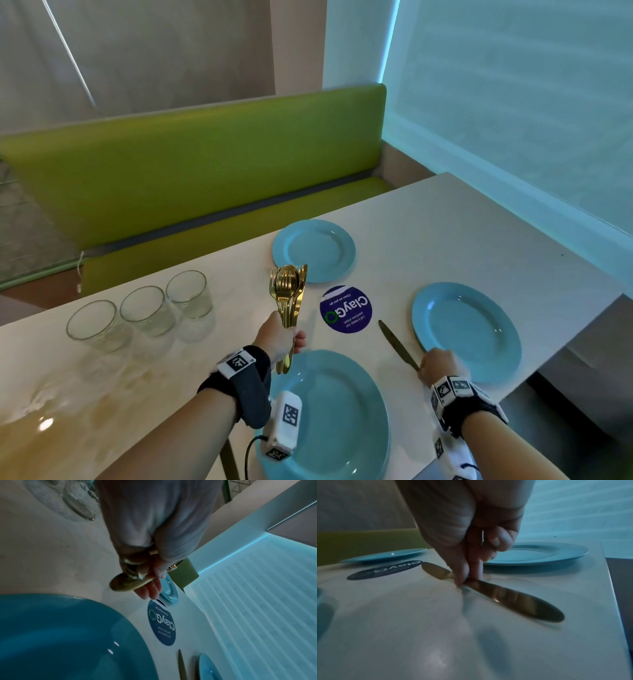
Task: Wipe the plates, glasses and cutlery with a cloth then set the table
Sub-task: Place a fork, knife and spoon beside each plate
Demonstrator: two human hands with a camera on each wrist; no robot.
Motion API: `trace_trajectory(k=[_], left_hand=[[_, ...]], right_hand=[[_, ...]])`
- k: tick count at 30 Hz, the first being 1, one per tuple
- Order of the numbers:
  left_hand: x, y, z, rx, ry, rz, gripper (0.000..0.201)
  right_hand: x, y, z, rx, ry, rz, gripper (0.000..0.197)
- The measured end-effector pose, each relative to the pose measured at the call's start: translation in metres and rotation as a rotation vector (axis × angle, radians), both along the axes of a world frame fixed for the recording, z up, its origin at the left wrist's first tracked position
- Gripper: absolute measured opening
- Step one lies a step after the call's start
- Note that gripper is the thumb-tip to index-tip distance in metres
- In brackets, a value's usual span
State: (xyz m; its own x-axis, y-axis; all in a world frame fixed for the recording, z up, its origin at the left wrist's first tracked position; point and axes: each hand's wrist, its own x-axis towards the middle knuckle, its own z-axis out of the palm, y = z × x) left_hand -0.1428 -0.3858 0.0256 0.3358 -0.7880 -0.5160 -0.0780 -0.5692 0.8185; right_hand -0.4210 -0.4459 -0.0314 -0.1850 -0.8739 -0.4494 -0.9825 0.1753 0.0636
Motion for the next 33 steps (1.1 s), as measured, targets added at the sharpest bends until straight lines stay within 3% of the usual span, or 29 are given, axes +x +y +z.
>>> trace_trajectory(k=[22, 26, 33], left_hand=[[0.021, 0.006, 0.002, 0.024, 0.015, -0.038, 0.006], [0.024, 0.005, 0.002, 0.015, 0.064, -0.006, 0.011], [0.036, 0.007, 0.005, 0.025, 0.010, 0.019, 0.012]], right_hand=[[0.027, 0.014, 0.023, -0.027, -0.033, -0.021, 0.026], [0.076, -0.002, 0.046, -0.096, -0.176, 0.157, 0.027], [0.179, 0.001, 0.065, -0.249, -0.566, 0.645, 0.027]])
